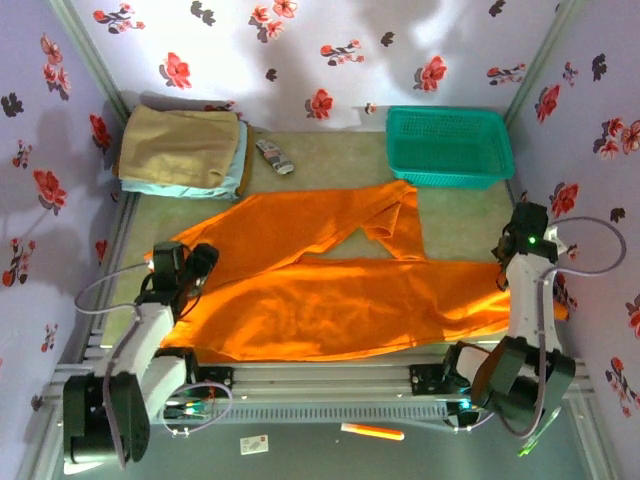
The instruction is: Fold and stack the trousers
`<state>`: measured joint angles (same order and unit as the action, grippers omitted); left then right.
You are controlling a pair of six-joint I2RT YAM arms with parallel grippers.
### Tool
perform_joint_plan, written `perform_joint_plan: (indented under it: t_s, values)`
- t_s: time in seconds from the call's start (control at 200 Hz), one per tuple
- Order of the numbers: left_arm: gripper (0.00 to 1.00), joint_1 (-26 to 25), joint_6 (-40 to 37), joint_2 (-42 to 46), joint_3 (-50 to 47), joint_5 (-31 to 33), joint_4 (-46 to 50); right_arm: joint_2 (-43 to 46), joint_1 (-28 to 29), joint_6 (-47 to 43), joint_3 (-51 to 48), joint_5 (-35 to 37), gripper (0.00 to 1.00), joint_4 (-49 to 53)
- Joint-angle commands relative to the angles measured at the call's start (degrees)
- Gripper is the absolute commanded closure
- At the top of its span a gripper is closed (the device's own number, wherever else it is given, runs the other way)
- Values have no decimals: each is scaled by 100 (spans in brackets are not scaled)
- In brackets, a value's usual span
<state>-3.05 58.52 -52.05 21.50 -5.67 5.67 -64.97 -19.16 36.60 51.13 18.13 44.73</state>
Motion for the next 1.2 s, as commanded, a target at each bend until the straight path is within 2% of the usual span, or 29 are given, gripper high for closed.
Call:
perform_joint_plan:
  t_s: [0.0, 0.08, 0.145, 0.225, 0.295, 0.49, 0.625, 0.73, 0.855, 1.035, 1.195]
  values:
    - [28, -471, -269, 235, 474, 259, 780, 49, 519, 4, 225, -619, 29, -217]
    - [27, -1023, -89, 77, 506, 346, 649, 10, 1069, 70, 45, -786, 29, -340]
    - [27, -1461, 43, -241, 474, 470, 388, -139, 1302, 175, -223, -1132, 29, -596]
    - [27, -1905, 160, -761, 440, 666, 77, -524, 1354, 363, -594, -1618, 29, -1023]
    - [27, -2002, 277, -1196, 331, 712, -255, -914, 1362, 497, -858, -1883, 31, -1429]
    - [24, -1769, 302, -1905, 208, 1104, -612, -1713, 1371, 647, -1019, -2284, 31, -2129]
    - [23, -1296, 64, -2135, 205, 1076, -687, -1673, 1379, 535, -811, -2296, 31, -2064]
    - [23, -801, -229, -2359, 285, 873, -690, -1565, 1463, 408, -493, -2321, 31, -2014]
    - [23, -338, -439, -2580, 504, 497, -647, -2037, 1680, 186, 167, -2587, 31, -2039]
    - [23, -309, -602, -2504, 896, 0, -362, -3152, 2319, -72, 1007, -2915, 33, -2011]
    - [21, -319, -683, -1928, 957, -168, 32, -3742, 2673, -7, 1024, -3049, 36, -2285]
